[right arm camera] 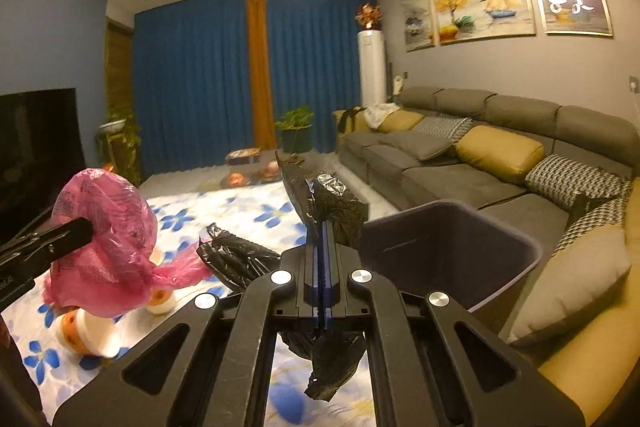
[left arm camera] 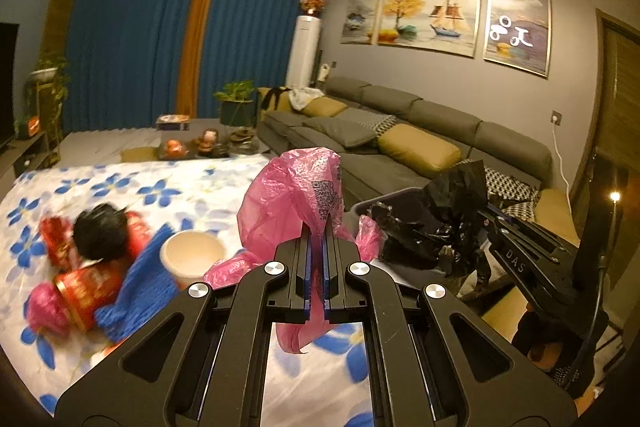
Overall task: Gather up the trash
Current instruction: 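Carry the pink and black bags over the grey bin with both grippers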
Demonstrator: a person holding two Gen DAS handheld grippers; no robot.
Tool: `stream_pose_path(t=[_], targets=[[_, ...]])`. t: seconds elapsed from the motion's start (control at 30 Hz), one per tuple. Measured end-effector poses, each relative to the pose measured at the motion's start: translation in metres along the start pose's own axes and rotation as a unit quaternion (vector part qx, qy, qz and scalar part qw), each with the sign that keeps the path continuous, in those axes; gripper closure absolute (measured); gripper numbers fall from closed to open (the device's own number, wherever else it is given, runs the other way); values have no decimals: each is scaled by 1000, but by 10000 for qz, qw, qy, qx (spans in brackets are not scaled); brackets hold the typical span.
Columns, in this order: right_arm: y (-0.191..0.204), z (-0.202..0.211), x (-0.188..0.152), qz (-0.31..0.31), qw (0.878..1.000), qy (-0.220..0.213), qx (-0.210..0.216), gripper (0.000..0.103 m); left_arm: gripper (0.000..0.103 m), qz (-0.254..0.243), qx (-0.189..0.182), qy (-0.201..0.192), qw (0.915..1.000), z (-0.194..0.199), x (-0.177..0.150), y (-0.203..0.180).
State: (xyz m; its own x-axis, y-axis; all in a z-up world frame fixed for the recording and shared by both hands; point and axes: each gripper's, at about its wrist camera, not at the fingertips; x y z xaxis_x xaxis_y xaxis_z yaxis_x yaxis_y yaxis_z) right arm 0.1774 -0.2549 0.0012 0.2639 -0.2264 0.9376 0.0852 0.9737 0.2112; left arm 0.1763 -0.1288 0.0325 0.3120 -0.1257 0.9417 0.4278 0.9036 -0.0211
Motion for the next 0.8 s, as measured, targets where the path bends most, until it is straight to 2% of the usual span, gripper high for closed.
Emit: stream_pose_path(t=[0.37, 0.53, 0.8], targets=[[-56, -10, 34, -326, 9965, -455, -619, 100, 100, -254, -466, -128, 9985, -62, 37, -43], [-79, -20, 40, -515, 9946, -490, -760, 100, 100, -287, -677, -88, 9973, -93, 45, -59], [-89, -30, 40, -606, 9926, -502, -923, 100, 100, -339, -874, 10, 9956, -134, 48, -79]])
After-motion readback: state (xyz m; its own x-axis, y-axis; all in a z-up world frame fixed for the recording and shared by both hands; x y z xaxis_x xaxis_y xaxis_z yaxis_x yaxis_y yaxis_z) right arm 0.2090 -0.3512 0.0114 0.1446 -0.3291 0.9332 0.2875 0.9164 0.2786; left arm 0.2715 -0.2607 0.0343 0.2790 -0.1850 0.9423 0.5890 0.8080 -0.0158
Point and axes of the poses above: each gripper's, at about its wrist camera, not at the fingertips, and z roughly against the way its jaws point, y to its left, x to its top, and after that the axes turned 9 degrees about -z, right-handed
